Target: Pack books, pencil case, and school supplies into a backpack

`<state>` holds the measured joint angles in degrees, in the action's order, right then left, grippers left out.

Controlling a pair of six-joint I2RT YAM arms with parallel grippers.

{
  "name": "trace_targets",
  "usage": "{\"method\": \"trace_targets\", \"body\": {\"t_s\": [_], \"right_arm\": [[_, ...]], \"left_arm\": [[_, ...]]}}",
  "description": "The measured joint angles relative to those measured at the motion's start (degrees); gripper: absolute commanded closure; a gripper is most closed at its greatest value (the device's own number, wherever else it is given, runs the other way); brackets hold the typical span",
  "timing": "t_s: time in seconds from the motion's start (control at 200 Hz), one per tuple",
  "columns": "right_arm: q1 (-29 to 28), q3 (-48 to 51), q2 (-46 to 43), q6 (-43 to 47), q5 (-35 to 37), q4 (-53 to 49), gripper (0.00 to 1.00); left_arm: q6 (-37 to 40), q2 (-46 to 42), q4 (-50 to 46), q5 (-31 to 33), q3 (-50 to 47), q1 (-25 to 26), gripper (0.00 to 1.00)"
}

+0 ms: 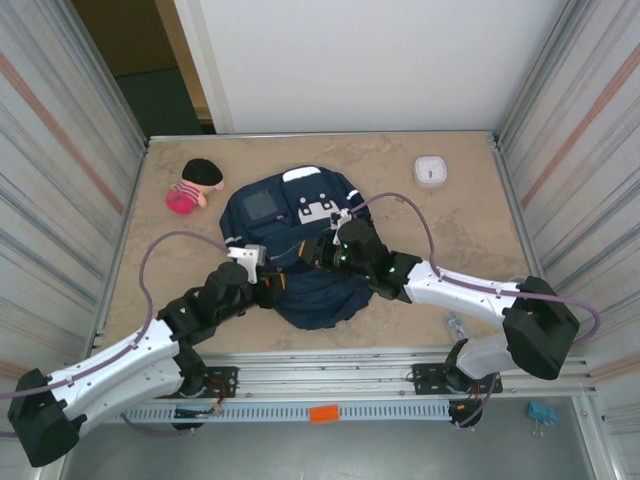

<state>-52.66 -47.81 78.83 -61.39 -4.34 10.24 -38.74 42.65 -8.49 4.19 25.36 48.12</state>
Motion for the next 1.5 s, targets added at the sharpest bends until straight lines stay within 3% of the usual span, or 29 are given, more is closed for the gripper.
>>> {"method": "trace_targets", "body": {"t_s": [0.075,0.346,0.687,0.782,0.862,1.007,1.408,1.498], "right_arm": [[0.3,0.0,0.0,0.6,-0.9,-0.5,1.00],[4.2,-4.9,-3.2,8.1,-9.3,-11.5,1.00],[7.8,-9.6,-4.1,15.4,-17.2,-20.3,1.00],[7.8,-9.7,-3.8,15.6,-17.1,-20.2,1.00],[7.8,-9.7,-3.7,15.3,-16.0,-19.9,1.00],[6.6,-9.0,-3.5,12.4,-11.7,-16.7,1.00],[-5.5,-8.6,5.2,5.2,4.0,-5.4,1.00],[-6.2,-8.7,5.3,5.0,5.7,-5.8,0.90]], "left_arm": [[0.0,-1.2,-1.1,1.0,0.0,0.0,1.00],[1.2,-7.5,-1.7,1.6,-2.4,-3.5,1.00],[4.5,-3.7,4.8,-3.0,-3.5,-9.7,1.00],[4.7,-2.3,6.2,-3.8,-3.4,-11.6,0.79],[5.0,-1.8,5.9,-3.2,-3.2,-13.5,0.60],[4.0,-1.9,2.6,0.2,-2.4,-16.3,0.48],[2.1,-6.8,-5.5,5.2,2.1,-16.4,0.43],[2.1,-6.6,-6.5,5.8,2.4,-16.4,0.43]]}}
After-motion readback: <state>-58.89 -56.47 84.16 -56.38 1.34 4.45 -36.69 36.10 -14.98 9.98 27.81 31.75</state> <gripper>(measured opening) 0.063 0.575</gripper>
